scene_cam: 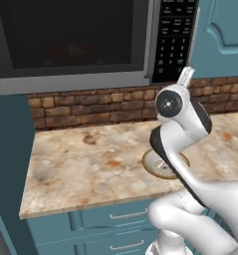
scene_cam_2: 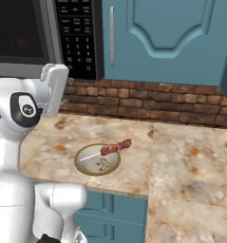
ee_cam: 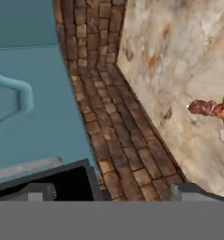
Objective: Place the bowl containing the shrimp and garlic in the microwave. Close the microwave door and press the start button to microwave the meal.
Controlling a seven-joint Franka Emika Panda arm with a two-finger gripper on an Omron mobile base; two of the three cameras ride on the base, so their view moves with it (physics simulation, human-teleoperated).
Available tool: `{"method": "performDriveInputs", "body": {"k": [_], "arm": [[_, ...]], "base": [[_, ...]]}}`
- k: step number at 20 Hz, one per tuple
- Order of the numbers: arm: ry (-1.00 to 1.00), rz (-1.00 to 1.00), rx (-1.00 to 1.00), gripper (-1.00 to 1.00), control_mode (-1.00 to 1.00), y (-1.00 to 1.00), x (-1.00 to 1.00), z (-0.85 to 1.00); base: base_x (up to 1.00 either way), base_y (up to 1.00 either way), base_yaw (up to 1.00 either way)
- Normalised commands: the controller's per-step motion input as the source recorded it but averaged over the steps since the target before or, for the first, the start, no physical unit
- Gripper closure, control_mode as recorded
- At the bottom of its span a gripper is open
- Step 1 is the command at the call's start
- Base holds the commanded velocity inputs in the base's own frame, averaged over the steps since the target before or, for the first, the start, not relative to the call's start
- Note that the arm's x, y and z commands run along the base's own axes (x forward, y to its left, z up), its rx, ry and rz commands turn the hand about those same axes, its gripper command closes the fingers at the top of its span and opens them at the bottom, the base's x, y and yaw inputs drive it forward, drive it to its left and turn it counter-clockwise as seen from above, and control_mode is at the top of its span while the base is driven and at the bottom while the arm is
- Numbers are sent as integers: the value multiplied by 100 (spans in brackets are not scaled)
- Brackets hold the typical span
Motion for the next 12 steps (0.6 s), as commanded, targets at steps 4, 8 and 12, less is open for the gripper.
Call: {"method": "performDriveInputs", "body": {"k": [4,8,12], "arm": [[0,38,7,-100,-100,-44,-23,13],[-1,29,3,-100,-100,-55,-34,19],[-7,29,1,-100,-100,-30,-13,37]], "base": [[0,0,0],[0,0,0],[0,0,0]]}}
